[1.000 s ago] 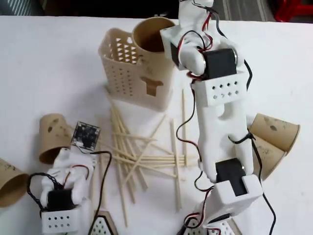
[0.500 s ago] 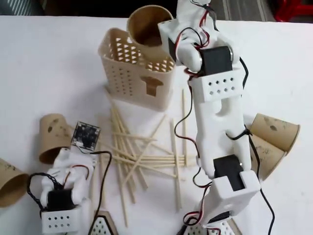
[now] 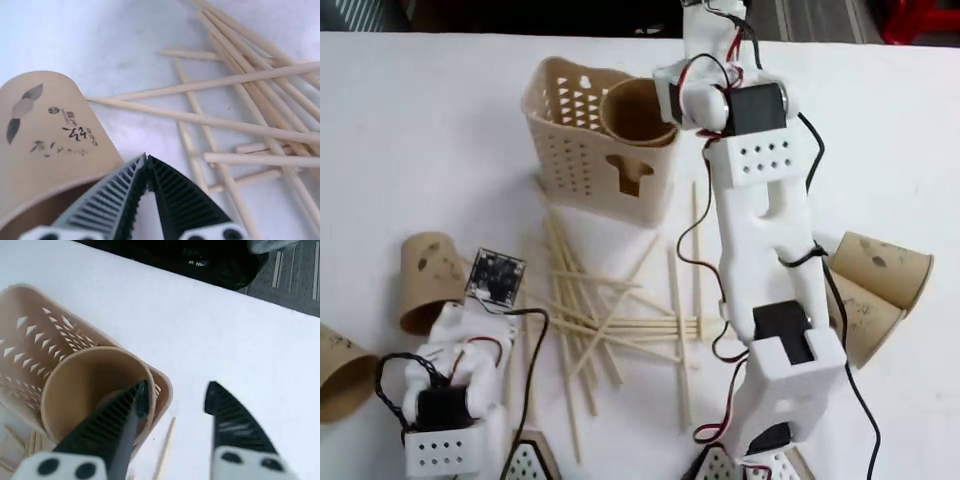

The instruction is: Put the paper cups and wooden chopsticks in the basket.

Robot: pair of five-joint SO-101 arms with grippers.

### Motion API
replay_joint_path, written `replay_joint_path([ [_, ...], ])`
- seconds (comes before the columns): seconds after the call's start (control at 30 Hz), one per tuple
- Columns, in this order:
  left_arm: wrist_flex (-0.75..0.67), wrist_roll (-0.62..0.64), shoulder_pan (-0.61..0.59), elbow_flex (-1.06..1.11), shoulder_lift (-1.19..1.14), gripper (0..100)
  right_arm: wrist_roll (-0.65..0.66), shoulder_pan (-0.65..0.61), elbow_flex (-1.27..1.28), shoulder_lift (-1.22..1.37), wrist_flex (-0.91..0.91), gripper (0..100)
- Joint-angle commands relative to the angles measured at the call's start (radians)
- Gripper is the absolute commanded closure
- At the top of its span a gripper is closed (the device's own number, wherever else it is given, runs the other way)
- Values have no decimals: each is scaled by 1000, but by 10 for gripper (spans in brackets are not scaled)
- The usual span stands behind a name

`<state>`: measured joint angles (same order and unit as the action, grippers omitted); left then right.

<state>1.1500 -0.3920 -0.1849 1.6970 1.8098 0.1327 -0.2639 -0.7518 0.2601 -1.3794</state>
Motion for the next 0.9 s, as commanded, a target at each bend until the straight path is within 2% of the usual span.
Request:
replay_joint_path([
  [0.0,-15,-6,1,-5,5,976,0,21,-69,-110,-84,752],
  [0.23,-25,0,5,-57,5,976,2,131,-66,-223,-329,769],
  [0.4,-2,-8,1,-227,5,972,2,269,89,-248,-340,772],
  [0.53,75,-118,1,-407,5,840,2,302,226,-278,-329,769],
  [0.63,124,-110,-8,-526,1,787,2,302,298,-312,-326,769],
  [0.73,152,-147,-82,-621,-1,797,2,306,365,-343,-323,771],
  [0.87,180,-278,-202,-684,-47,797,2,305,516,-381,-254,772],
])
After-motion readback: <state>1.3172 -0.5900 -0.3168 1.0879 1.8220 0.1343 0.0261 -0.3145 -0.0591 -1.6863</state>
